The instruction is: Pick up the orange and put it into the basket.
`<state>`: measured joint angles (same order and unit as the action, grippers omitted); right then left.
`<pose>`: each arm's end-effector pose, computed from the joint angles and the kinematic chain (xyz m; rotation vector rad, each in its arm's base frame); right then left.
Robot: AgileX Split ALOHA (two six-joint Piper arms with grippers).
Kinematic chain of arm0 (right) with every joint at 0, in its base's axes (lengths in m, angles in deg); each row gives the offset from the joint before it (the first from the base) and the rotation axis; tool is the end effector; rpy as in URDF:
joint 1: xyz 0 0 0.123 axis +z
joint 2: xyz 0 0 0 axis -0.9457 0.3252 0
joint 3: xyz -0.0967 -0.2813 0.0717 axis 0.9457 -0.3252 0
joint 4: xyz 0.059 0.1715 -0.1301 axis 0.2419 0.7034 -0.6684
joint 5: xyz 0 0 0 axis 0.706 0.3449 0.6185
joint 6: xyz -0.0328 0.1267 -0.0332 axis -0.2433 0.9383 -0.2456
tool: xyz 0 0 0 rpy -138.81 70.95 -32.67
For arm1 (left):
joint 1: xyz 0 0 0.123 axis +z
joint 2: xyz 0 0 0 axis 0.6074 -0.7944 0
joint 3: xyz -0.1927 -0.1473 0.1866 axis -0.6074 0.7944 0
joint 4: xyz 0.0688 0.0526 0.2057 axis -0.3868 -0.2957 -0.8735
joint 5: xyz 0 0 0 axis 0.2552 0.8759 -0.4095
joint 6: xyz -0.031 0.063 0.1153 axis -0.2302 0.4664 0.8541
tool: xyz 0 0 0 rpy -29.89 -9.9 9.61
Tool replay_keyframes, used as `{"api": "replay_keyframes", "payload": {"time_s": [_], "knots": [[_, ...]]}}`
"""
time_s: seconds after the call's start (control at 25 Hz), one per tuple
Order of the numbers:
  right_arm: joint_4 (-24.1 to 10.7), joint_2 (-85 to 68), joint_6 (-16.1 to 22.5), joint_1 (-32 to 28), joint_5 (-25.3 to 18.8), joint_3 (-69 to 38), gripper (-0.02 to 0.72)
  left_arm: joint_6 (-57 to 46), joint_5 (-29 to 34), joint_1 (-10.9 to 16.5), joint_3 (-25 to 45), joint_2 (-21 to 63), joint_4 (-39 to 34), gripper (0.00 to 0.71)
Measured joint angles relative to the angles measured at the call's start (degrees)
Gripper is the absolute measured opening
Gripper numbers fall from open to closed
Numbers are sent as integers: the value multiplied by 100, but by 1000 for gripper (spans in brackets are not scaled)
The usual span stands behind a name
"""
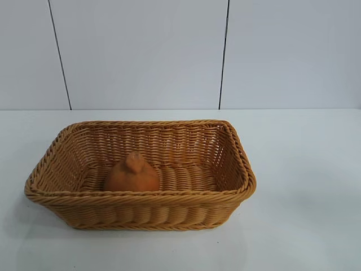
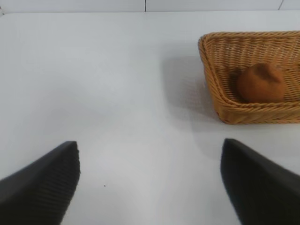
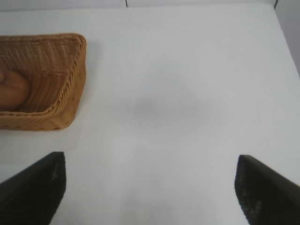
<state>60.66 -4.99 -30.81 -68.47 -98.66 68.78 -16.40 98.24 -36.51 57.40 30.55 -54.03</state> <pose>-0.0070 0.0085 0.2458 -0.1163 2.0331 0.0764 -0.0132 -0.0068 0.2439 0.0289 2.0385 -0.0319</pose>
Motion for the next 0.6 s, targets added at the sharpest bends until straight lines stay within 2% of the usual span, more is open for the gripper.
{"api": "replay_keyframes", "payload": {"time_s": [0.6], "knots": [[29, -168, 0, 66, -32, 5, 673, 0, 0, 0, 0, 0, 0, 585]]}}
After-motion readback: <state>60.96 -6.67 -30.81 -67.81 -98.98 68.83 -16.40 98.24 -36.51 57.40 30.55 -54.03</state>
